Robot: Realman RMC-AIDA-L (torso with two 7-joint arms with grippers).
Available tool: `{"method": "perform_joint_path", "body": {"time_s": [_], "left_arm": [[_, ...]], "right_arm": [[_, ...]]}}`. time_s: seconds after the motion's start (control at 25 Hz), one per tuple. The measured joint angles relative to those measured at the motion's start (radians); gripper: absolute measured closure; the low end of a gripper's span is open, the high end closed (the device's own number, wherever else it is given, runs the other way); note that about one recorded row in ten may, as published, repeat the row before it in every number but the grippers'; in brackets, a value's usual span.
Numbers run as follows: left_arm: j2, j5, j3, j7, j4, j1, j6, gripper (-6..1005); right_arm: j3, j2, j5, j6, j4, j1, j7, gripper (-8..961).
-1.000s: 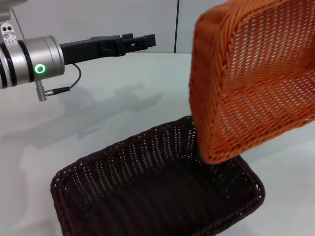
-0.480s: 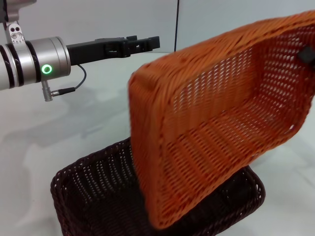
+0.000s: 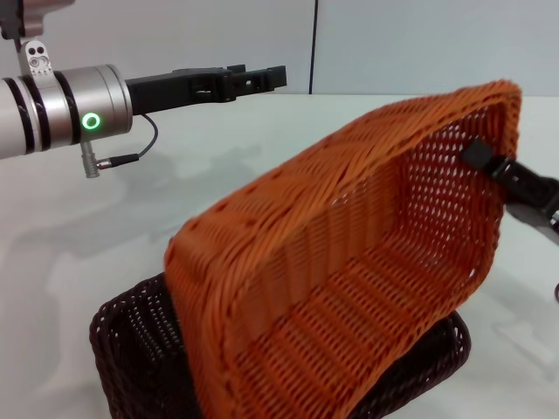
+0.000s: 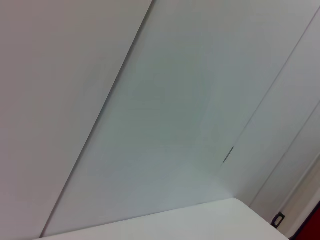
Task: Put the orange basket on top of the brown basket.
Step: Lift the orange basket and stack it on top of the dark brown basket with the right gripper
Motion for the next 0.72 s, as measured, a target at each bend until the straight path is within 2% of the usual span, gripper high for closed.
{"method": "perform_joint_path", "body": {"time_s": [0.32,0.72], "left_arm": [[-0.001,0.001,0.036,0.000,0.019,-0.015,0.040,138],[-0.003,0.001,0.041,0.000,0.048,-0.030,0.051,137]], "right_arm": [[-0.045,0.000,-0.001,-0.018,0.047,-0.007,-0.012,713],[-0.052,-0.005,-0.001,-0.020,0.039,-0.027,-0.007,719]]}}
